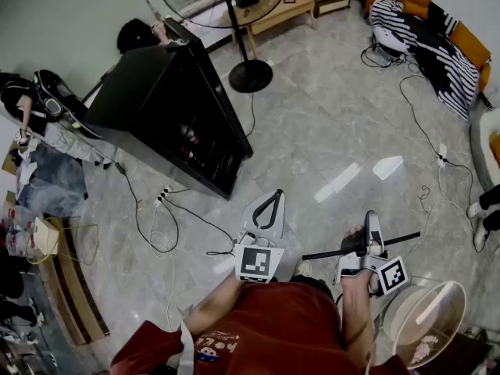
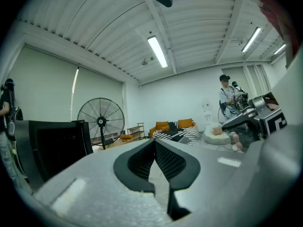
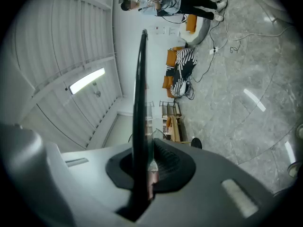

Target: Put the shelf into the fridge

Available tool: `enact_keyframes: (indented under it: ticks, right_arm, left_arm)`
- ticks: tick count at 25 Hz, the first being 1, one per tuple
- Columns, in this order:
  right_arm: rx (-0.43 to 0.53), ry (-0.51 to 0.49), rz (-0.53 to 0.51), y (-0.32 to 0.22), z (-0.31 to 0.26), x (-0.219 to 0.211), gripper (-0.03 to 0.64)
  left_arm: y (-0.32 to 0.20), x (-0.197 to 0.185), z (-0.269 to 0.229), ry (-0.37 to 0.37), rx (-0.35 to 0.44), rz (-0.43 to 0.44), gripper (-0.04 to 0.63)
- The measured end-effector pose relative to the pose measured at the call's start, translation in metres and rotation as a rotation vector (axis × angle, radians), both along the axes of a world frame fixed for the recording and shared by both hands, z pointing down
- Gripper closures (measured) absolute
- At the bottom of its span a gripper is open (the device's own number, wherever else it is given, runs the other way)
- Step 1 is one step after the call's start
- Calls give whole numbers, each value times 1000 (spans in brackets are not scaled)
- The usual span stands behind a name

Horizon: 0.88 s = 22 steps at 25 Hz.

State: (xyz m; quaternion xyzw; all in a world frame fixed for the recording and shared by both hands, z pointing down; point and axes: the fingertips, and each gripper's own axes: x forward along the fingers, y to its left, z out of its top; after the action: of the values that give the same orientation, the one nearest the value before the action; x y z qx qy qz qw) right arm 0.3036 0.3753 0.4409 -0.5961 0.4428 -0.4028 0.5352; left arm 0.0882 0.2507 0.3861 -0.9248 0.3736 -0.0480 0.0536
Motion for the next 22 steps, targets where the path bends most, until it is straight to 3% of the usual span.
enact_keyframes:
  ticks: [22]
  right_arm:
    - [52,-75,-21,14,17,75,606]
  left_arm:
    - [24,66,-2,-39,20,-58,589]
